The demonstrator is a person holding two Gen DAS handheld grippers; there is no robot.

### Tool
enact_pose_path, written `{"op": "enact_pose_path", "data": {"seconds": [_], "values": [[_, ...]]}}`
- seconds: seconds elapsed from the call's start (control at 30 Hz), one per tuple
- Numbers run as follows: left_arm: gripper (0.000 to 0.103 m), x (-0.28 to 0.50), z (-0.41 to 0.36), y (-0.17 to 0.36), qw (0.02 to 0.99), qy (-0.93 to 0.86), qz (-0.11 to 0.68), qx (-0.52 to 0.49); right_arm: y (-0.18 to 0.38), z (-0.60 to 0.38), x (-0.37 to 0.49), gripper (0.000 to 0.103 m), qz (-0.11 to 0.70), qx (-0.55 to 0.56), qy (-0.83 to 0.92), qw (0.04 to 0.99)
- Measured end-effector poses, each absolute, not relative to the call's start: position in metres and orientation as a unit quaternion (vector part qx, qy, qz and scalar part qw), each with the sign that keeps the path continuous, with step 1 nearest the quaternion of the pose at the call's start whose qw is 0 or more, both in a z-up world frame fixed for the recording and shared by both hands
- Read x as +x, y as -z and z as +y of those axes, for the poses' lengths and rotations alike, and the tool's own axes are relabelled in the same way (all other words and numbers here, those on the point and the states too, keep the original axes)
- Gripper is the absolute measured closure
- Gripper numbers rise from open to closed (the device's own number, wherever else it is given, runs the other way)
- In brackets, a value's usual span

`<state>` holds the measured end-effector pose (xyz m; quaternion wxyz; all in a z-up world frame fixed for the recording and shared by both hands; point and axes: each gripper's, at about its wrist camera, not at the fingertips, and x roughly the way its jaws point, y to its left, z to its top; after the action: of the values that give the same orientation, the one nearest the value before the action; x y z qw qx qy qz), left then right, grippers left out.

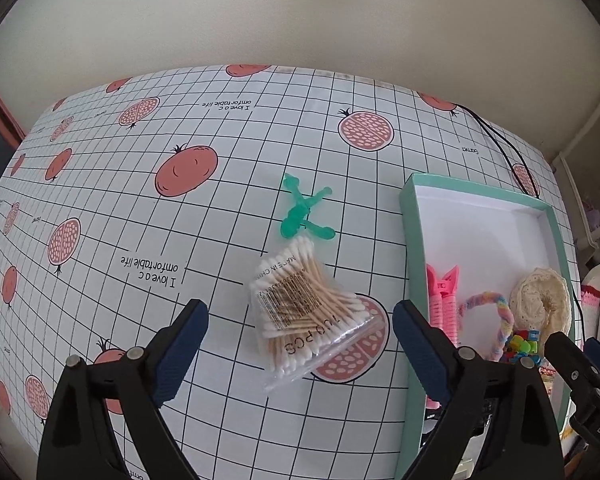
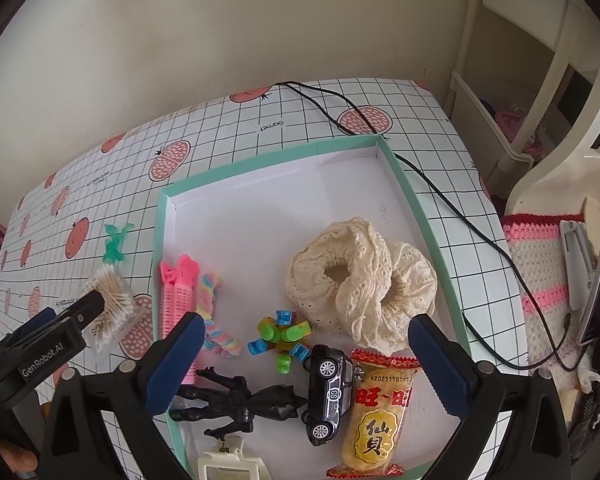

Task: Organize objects
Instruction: 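Move both tools out of the tray toward the cotton swab bag, then move the left tool to the cotton swab bag while the right tool approaches the green figure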

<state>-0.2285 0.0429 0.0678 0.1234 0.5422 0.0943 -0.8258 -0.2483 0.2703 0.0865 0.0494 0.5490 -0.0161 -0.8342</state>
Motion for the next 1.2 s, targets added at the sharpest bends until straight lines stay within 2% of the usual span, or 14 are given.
{"op": "enact_pose_path", "data": {"seconds": [0.73,1.2], "values": [[0.009,-0.227,0.039,-0.078,0.097,0.828,0.096,0.543,-0.096,0.256,-0.244,0.0,-0.002,0.545,0.836,0.062],[0.009,-0.211,-0.025,-0.092,0.127,0.828,0.121,0.533,-0.102,0.207,-0.235,0.0,0.004,0.538,0.838,0.093]]}}
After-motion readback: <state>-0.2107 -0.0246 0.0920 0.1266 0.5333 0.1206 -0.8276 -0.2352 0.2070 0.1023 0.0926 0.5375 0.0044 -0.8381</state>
